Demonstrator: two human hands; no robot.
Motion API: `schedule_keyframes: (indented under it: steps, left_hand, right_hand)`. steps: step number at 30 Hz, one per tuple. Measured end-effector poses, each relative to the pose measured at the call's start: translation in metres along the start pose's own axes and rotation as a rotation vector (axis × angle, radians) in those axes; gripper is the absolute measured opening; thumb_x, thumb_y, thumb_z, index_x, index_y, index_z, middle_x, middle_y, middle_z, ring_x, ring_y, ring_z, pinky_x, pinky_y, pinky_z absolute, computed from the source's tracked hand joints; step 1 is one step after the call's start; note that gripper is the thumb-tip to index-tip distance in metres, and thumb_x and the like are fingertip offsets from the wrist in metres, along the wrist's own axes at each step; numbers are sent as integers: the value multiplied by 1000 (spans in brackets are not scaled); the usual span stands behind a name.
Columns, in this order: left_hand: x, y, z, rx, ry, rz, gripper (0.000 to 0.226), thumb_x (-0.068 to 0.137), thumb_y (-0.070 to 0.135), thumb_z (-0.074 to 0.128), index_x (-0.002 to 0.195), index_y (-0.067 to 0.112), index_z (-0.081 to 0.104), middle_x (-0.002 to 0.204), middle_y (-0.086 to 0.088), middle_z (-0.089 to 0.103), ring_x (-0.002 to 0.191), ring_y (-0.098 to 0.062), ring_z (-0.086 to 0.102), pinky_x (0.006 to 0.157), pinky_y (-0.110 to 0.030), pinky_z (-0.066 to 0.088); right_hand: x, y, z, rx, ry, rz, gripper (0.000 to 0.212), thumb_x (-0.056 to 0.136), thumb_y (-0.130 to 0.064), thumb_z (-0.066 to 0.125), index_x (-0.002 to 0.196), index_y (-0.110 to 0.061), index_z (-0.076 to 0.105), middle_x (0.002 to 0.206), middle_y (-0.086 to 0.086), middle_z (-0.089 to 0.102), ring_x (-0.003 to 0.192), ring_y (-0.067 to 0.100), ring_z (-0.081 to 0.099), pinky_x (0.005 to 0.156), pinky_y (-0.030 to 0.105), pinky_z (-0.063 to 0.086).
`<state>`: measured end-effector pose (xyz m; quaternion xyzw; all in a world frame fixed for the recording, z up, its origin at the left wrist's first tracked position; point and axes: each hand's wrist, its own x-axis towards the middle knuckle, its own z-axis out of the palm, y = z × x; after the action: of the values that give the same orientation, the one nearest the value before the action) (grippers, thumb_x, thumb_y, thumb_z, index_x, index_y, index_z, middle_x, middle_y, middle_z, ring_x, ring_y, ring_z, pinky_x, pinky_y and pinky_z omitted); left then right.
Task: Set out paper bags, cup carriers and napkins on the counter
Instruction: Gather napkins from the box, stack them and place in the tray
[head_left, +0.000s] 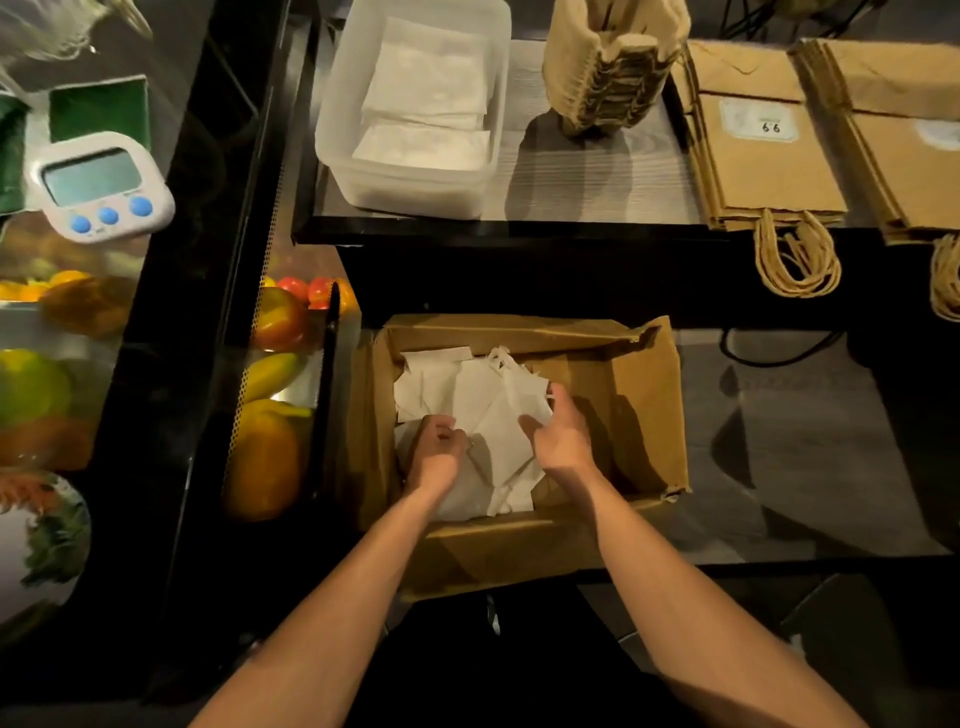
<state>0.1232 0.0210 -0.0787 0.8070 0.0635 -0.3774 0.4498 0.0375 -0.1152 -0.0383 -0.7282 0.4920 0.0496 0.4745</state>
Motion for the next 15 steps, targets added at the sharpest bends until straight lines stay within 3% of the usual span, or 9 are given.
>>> schedule_keyframes:
  steps: [2,4,6,8,10,12,14,15]
  left_hand:
    - [-2,2,2,31,-18,24,16,103,16,56,119,18,58,122,-4,63,106,-20,65,95,-35,53]
    - [-5,8,7,84,-36,26,19,104,18,56,122,16,60,120,-1,64,92,-12,67,79,-27,54]
    - [-9,16,13,145,-62,13,21,104,19,55,124,16,60,118,2,62,88,-9,65,63,-19,44]
    - [-11,22,18,182,-113,5,21,105,18,52,125,15,60,121,1,62,91,-10,64,61,-18,40]
    - [-11,26,21,192,-153,7,20,106,17,50,124,14,60,124,-1,63,95,-12,64,63,-18,41]
    - [-12,29,23,177,-156,1,22,107,18,48,125,12,59,124,-3,63,100,-15,65,62,-18,41]
    - [-14,32,25,91,-145,-20,26,108,25,47,125,10,59,122,-5,65,98,-16,65,64,-20,43]
    - [-16,35,26,17,-139,-38,29,108,29,47,124,9,60,120,-7,68,95,-16,66,68,-23,46]
  right_hand:
    - [5,7,-10,-18,-18,56,55,100,-18,62,149,-25,38,145,5,52,135,31,50,106,50,50]
    - [10,13,-21,-170,-55,85,56,103,-20,58,154,-24,36,151,5,49,139,32,46,109,48,45]
    - [15,17,-32,-370,-91,59,49,104,-22,56,150,-22,41,149,4,52,137,30,49,107,43,46]
    - [19,20,-39,-393,-101,45,41,104,-23,55,144,-23,48,142,3,57,132,30,53,104,41,46]
    - [21,21,-45,-273,-81,72,33,103,-22,56,135,-25,53,138,3,59,129,30,54,105,43,48]
    - [22,20,-51,-76,-42,142,41,101,-23,60,141,-25,50,143,3,55,133,30,51,102,44,50]
    - [20,18,-59,208,-22,259,49,99,-19,64,145,-22,47,138,2,53,130,29,51,85,33,52]
    - [19,16,-62,375,-39,321,44,97,-16,66,138,-22,51,131,1,54,120,27,56,77,29,50]
